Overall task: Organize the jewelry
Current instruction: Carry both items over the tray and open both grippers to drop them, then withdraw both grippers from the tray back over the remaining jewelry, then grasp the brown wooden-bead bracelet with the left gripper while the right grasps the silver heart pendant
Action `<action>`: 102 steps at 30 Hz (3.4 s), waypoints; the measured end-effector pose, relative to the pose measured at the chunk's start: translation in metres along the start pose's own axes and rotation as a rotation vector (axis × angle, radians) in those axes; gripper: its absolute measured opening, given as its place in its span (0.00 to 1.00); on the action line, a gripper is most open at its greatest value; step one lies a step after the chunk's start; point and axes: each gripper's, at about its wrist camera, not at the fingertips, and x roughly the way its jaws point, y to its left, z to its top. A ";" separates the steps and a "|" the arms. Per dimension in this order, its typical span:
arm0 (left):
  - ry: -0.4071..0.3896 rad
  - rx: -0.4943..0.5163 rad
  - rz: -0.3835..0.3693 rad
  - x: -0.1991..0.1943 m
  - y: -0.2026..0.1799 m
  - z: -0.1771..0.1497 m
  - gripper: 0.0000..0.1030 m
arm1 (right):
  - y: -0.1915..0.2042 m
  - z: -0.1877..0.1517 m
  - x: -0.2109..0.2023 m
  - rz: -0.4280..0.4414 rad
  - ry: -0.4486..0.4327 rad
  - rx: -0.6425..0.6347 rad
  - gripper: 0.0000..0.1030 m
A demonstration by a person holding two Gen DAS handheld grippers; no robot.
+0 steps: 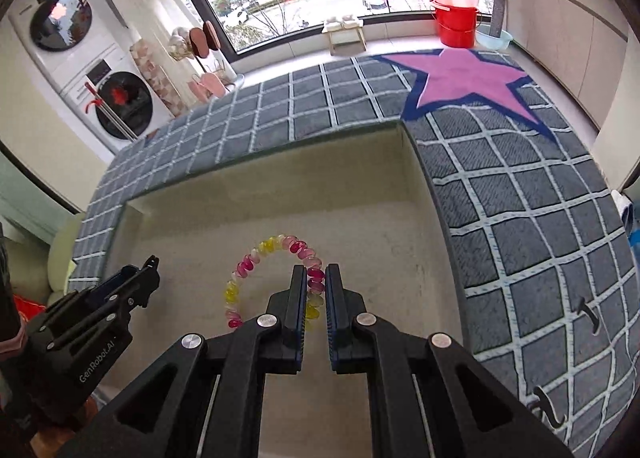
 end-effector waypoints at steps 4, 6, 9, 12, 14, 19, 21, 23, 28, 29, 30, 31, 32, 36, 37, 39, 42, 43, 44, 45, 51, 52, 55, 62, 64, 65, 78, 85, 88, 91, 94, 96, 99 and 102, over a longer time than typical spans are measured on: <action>0.004 0.009 0.038 0.006 -0.002 -0.003 0.39 | -0.001 -0.004 0.006 -0.017 0.007 -0.003 0.10; 0.006 0.011 0.060 0.007 -0.003 -0.003 0.39 | 0.002 -0.005 0.005 -0.033 0.004 -0.023 0.10; 0.021 0.003 0.066 0.005 -0.006 -0.004 0.39 | 0.004 -0.005 0.003 -0.026 0.014 -0.028 0.27; -0.001 -0.014 0.064 -0.003 -0.005 -0.005 0.39 | 0.006 -0.003 -0.005 0.013 -0.005 -0.020 0.58; -0.013 -0.018 0.063 -0.009 -0.004 -0.005 0.43 | 0.010 -0.003 -0.018 0.027 -0.035 -0.032 0.58; -0.087 -0.068 0.066 -0.029 -0.002 -0.003 1.00 | 0.012 -0.011 -0.051 0.068 -0.085 -0.027 0.71; -0.059 -0.051 0.042 -0.031 -0.006 -0.002 1.00 | 0.011 -0.016 -0.060 0.066 -0.091 -0.022 0.71; -0.075 -0.045 0.042 -0.040 -0.007 -0.005 1.00 | 0.008 -0.022 -0.071 0.048 -0.093 -0.027 0.71; -0.162 -0.024 0.023 -0.078 -0.011 -0.017 1.00 | 0.001 -0.040 -0.100 0.021 -0.107 -0.049 0.81; -0.179 -0.019 0.017 -0.087 -0.011 -0.022 1.00 | -0.001 -0.042 -0.105 0.021 -0.110 -0.050 0.81; -0.186 -0.016 0.011 -0.094 -0.010 -0.025 1.00 | -0.001 -0.046 -0.111 0.022 -0.113 -0.051 0.81; -0.188 -0.012 0.000 -0.101 -0.010 -0.029 1.00 | -0.001 -0.049 -0.115 0.026 -0.113 -0.052 0.81; -0.183 -0.010 -0.015 -0.108 -0.010 -0.035 1.00 | -0.001 -0.051 -0.118 0.034 -0.111 -0.054 0.82; -0.138 -0.019 -0.079 -0.124 -0.004 -0.053 1.00 | 0.008 -0.063 -0.132 0.048 -0.119 -0.074 0.87; -0.128 -0.023 -0.089 -0.127 -0.002 -0.058 1.00 | 0.011 -0.066 -0.135 0.056 -0.123 -0.083 0.95; -0.118 -0.024 -0.090 -0.133 0.001 -0.070 1.00 | 0.017 -0.072 -0.142 0.071 -0.145 -0.097 1.00; -0.116 -0.015 -0.079 -0.143 0.007 -0.084 1.00 | 0.028 -0.080 -0.155 0.091 -0.184 -0.117 1.00; -0.116 -0.014 -0.073 -0.145 0.008 -0.088 1.00 | 0.032 -0.082 -0.158 0.095 -0.185 -0.123 1.00; -0.118 -0.014 -0.066 -0.147 0.009 -0.092 1.00 | 0.035 -0.083 -0.161 0.097 -0.186 -0.128 1.00; -0.119 -0.013 -0.060 -0.149 0.010 -0.094 1.00 | 0.038 -0.085 -0.164 0.098 -0.188 -0.136 1.00; -0.163 -0.001 0.022 -0.172 0.022 -0.116 1.00 | 0.056 -0.095 -0.180 0.081 -0.146 -0.187 1.00; -0.166 0.002 0.027 -0.175 0.024 -0.119 1.00 | 0.058 -0.098 -0.183 0.064 -0.145 -0.202 1.00; -0.157 0.001 0.019 -0.181 0.030 -0.126 1.00 | 0.066 -0.105 -0.192 0.017 -0.149 -0.244 1.00; -0.122 0.018 -0.007 -0.187 0.033 -0.151 1.00 | 0.070 -0.127 -0.200 -0.052 -0.124 -0.291 1.00; -0.108 0.025 -0.014 -0.187 0.031 -0.162 1.00 | 0.069 -0.133 -0.200 -0.063 -0.117 -0.300 1.00; -0.102 0.025 -0.016 -0.187 0.031 -0.166 1.00 | 0.068 -0.137 -0.200 -0.063 -0.112 -0.300 1.00; -0.078 0.018 -0.040 -0.194 0.025 -0.205 1.00 | 0.049 -0.168 -0.195 -0.040 -0.076 -0.222 1.00; -0.104 -0.007 -0.048 -0.204 0.026 -0.224 1.00 | 0.026 -0.181 -0.199 -0.014 -0.092 -0.148 1.00; -0.099 -0.019 -0.058 -0.204 0.027 -0.231 1.00 | 0.013 -0.191 -0.194 -0.013 -0.087 -0.127 1.00; -0.093 -0.024 -0.062 -0.202 0.028 -0.239 1.00 | 0.004 -0.198 -0.187 -0.011 -0.067 -0.112 1.00; -0.082 -0.020 -0.068 -0.197 0.025 -0.244 1.00 | -0.003 -0.207 -0.177 -0.019 -0.042 -0.116 1.00; -0.068 -0.020 -0.071 -0.190 0.022 -0.246 1.00 | -0.004 -0.213 -0.170 -0.024 -0.025 -0.122 1.00; -0.045 -0.031 -0.081 -0.182 0.019 -0.250 1.00 | 0.002 -0.225 -0.159 -0.023 -0.002 -0.163 1.00; -0.036 -0.037 -0.084 -0.176 0.013 -0.252 1.00 | 0.012 -0.232 -0.151 -0.044 0.001 -0.226 0.97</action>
